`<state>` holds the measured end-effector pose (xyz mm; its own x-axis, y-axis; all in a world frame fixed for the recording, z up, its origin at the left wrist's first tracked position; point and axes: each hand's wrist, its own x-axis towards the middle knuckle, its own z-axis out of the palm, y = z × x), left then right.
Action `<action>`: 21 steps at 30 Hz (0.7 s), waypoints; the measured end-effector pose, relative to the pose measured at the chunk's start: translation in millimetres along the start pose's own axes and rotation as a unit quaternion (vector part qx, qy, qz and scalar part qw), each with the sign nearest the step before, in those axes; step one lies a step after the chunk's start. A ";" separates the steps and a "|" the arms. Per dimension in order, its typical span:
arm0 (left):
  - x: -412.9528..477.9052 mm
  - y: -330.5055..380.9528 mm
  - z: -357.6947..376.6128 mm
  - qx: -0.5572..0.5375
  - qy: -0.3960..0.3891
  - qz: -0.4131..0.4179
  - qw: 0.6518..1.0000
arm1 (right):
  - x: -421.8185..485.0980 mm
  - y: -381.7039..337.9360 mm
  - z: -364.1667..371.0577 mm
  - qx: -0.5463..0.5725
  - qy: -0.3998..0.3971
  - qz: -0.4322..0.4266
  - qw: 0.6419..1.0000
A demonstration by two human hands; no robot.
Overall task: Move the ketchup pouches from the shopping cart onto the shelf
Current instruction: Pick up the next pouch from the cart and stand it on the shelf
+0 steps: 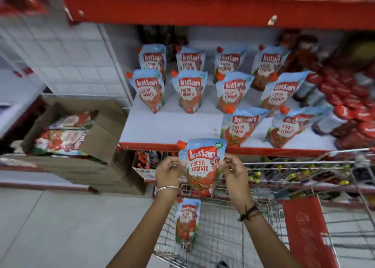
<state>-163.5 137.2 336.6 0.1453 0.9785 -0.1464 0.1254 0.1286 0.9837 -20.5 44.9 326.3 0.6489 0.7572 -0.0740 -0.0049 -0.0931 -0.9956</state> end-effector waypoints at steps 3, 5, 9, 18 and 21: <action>19.2 27.2 -6.3 -0.042 0.005 0.049 0.998 | 16.1 -25.8 20.0 -0.006 0.046 -0.058 0.997; 33.1 45.6 -9.5 -0.057 -0.002 0.081 0.995 | 28.4 -42.5 34.3 -0.019 0.089 -0.087 0.992; 67.0 67.1 -12.0 -0.050 0.006 0.118 0.992 | 57.5 -58.8 62.2 -0.029 0.155 -0.117 0.981; 108.6 48.2 1.9 0.003 -0.027 0.129 0.991 | 91.7 -41.6 97.6 0.002 0.266 -0.078 0.961; 110.1 36.2 6.0 0.023 -0.044 0.138 0.989 | 89.2 -31.4 97.9 0.028 0.275 -0.062 0.959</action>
<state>-137.1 248.7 355.5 0.2640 0.9573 0.1174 0.1131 -0.1516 0.9819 -36.9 178.7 345.5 0.9506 0.3024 0.0703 0.0671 0.0211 -0.9975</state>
